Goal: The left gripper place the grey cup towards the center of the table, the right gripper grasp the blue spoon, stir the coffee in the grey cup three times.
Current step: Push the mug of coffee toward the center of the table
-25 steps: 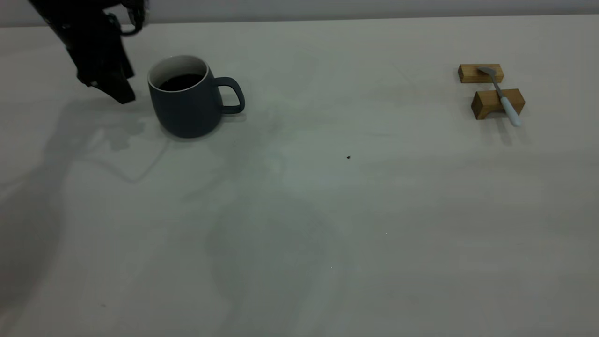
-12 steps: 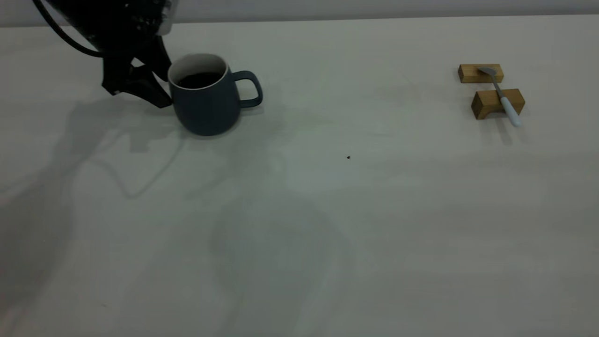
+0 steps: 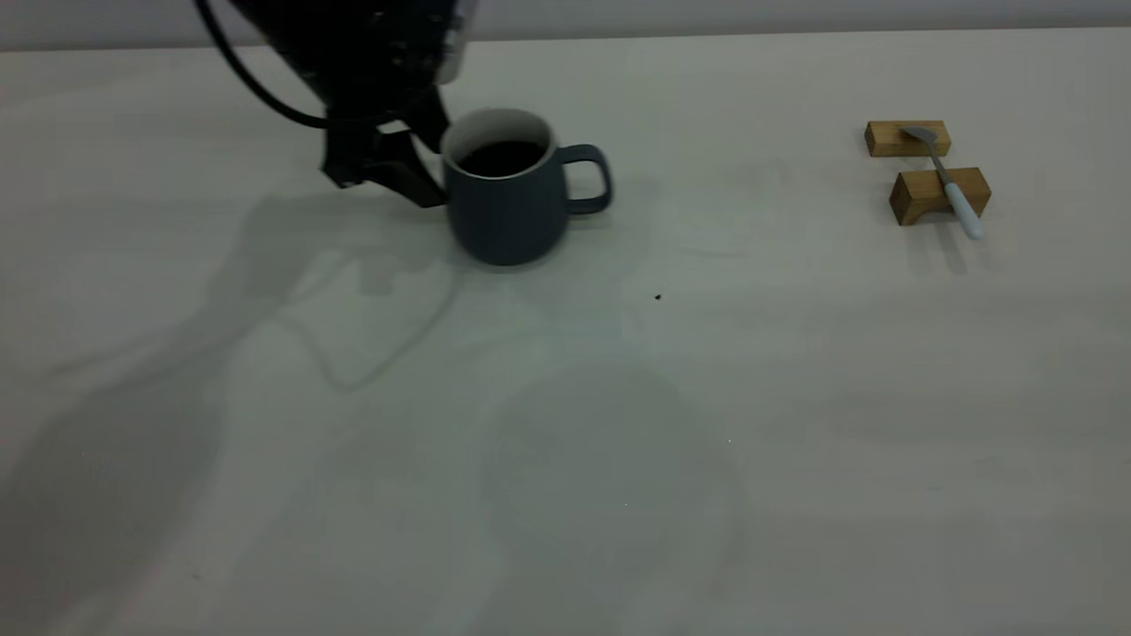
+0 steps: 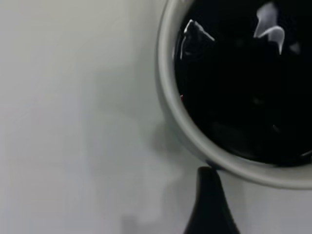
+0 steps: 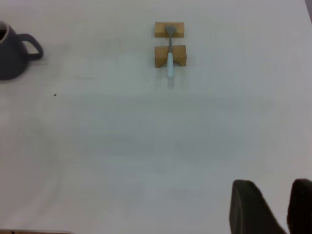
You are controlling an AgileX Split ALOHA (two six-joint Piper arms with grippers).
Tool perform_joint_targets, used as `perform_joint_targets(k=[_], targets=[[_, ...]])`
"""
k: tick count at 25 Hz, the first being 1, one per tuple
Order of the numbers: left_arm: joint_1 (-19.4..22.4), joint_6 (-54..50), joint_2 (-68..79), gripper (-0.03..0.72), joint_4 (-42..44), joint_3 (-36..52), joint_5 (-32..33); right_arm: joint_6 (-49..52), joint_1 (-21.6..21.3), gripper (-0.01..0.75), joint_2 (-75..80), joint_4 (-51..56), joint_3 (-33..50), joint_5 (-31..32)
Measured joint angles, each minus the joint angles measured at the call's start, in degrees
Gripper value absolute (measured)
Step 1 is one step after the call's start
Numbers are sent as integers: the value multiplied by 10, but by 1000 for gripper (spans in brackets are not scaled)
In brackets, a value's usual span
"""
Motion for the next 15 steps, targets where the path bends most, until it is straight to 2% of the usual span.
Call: perform_joint_targets(k=[10,15], targets=[[-80,-2,31,585,-88,-1,-68,0,0,238,0,0,0,0],[-100,-2,36,585,-111,-1,-78,0,0,238,0,0,0,0]])
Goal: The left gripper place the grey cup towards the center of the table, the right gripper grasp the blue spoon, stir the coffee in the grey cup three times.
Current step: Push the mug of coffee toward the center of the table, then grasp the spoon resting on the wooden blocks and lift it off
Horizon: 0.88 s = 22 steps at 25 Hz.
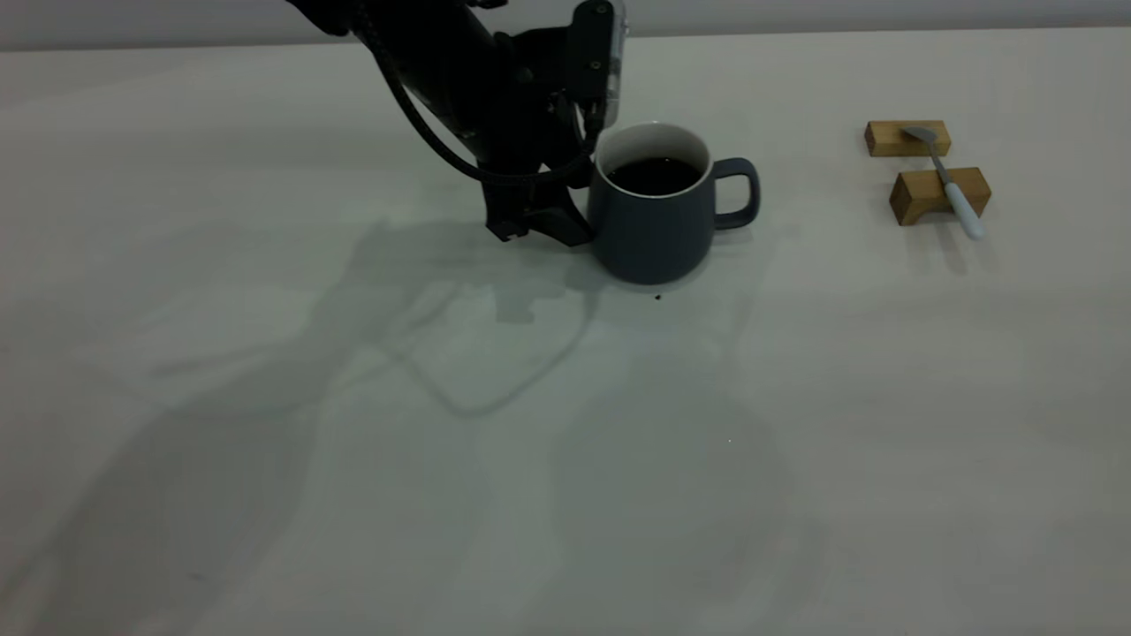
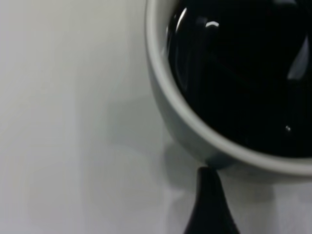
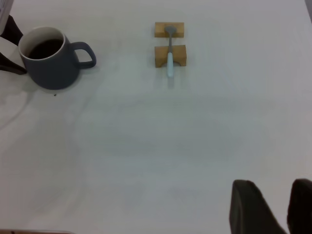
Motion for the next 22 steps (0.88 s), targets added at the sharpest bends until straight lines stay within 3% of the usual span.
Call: perform_joint_targets(k=[5,8,13,18,20,22], targets=[[2,-31,-2,585,11,0,-4,1,0,238,0,0,0,0],[14,-120,-27,585,81,1,27,1,0,238,0,0,0,0],[43,-344,-132,585,256,1,177,0,0,238,0,0,0,0],[52,-619,-271,585,362,1,351,0,0,238,0,0,0,0],[52,-695,-333,585,392,1,401,0,0,238,0,0,0,0],[52,-755,-387,585,407,2,402,0,0,238,0,0,0,0]])
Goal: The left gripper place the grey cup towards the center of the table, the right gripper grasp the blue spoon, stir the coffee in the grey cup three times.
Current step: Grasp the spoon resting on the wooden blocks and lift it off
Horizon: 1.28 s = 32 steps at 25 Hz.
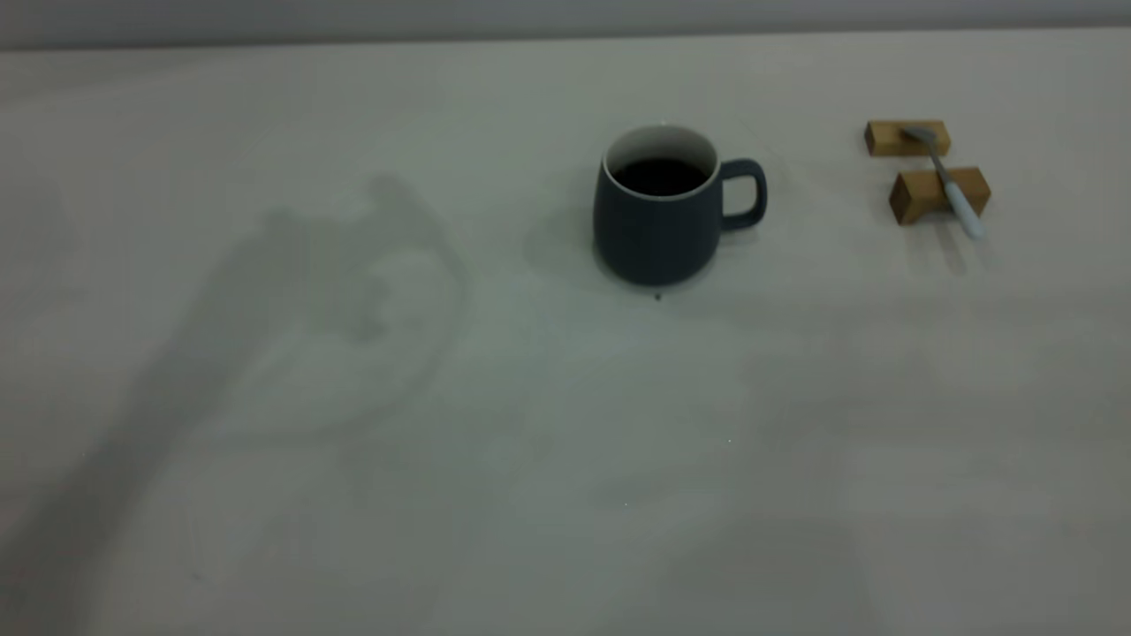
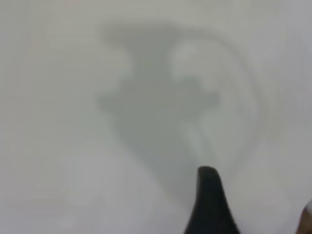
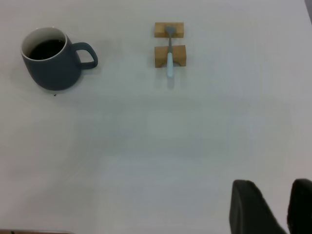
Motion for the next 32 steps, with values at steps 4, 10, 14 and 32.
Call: perform_joint_targets(k=[4,10,14,32], targets=[[0,-101,-104,585,5,0,0,0,0,238,0,0,0,0],[0,-187,-256,585,-3,86,0,0,0,238,0,0,0,0],[0,-229,-356,585,-5,217,0,0,0,238,0,0,0,0],[0,-304,-720,585,-5,702,-50,0,0,238,0,0,0,0]])
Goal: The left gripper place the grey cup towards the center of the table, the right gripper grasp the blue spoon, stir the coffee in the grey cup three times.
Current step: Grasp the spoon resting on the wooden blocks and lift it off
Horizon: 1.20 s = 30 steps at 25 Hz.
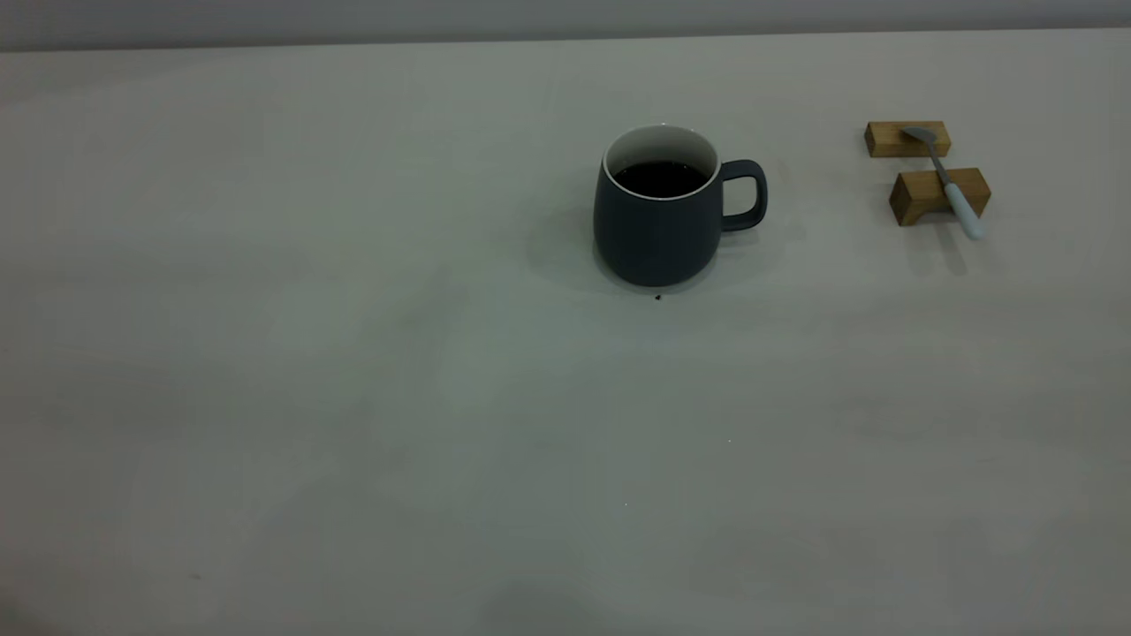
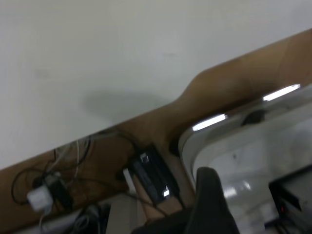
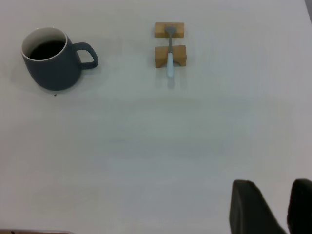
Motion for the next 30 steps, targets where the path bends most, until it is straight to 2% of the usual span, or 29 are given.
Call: perform_joint_targets(k=[10,13,16,20,24,30], targets=[[3,-1,-153,585,0,23,14,0,0,238,0,0,0,0],[40,-2,-201,585,-1,23,16,0,0,238,0,0,0,0],[100,-2,-247,585,-1,23,17,0,0,238,0,0,0,0],[155,-2,-317,585,-1,23,21,0,0,238,0,0,0,0],[178,-2,-375,585,-1,23,28,0,0,238,0,0,0,0],[179,-2,-378,585,-1,23,31,0,0,238,0,0,0,0]])
